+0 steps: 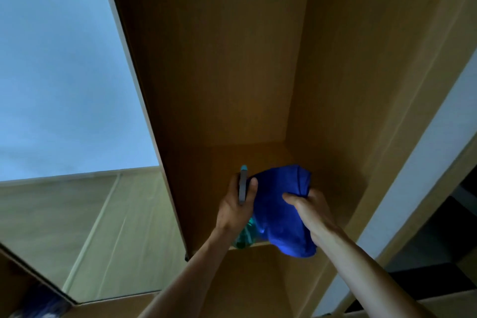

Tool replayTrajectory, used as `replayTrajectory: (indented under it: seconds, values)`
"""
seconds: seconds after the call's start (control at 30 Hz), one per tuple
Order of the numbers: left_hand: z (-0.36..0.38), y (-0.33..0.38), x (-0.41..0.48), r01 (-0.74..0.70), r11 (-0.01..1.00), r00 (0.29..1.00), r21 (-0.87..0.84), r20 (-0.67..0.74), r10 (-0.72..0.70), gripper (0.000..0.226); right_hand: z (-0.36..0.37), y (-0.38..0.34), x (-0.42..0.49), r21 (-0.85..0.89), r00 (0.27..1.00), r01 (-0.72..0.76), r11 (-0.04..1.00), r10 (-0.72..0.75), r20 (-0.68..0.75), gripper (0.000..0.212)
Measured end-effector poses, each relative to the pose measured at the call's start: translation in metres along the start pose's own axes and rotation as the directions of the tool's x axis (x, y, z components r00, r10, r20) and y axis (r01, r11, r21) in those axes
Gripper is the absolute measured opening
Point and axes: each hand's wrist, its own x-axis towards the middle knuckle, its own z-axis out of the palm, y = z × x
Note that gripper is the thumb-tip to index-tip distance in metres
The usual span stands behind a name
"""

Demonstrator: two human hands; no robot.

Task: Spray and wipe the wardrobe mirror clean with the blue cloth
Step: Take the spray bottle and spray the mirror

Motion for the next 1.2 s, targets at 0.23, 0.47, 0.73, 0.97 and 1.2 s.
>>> replayTrajectory:
  seconds: [0.23, 0.47, 0.73, 0.97, 1.2]
  values:
    - [-0.022, 0.052, -0.027, -0.163, 0.985, 0.984, -0.049, -0.077, 0.159, 0.024, 0.002, -0.038, -0.005, -0.072, 0.888, 0.458, 0.886, -0.453, 0.074, 0.081]
    - [-0.032, 0.073, -0.06, -0.271, 0.962, 0.963, -0.033, -0.026, 0.27, 0.02, -0.001, -0.078, -0.032, -0.017, 0.787, 0.555, 0.832, -0.519, 0.333, 0.026]
    - [-0.043, 0.094, -0.09, -0.401, 0.915, 0.912, 0.036, -0.077, 0.402, 0.016, -0.01, -0.106, -0.067, 0.126, 0.741, 0.437, 0.891, -0.436, 0.51, 0.023]
    - [-0.059, 0.104, -0.104, -0.489, 0.864, 0.86, 0.117, -0.1, 0.5, 0.008, -0.001, -0.115, -0.082, 0.128, 0.775, 0.378, 0.917, -0.389, 0.498, 0.025]
    - [-0.08, 0.106, -0.119, -0.511, 0.849, 0.845, 0.135, -0.102, 0.525, 0.018, 0.017, -0.125, -0.104, 0.086, 0.805, 0.356, 0.931, -0.352, 0.478, 0.035]
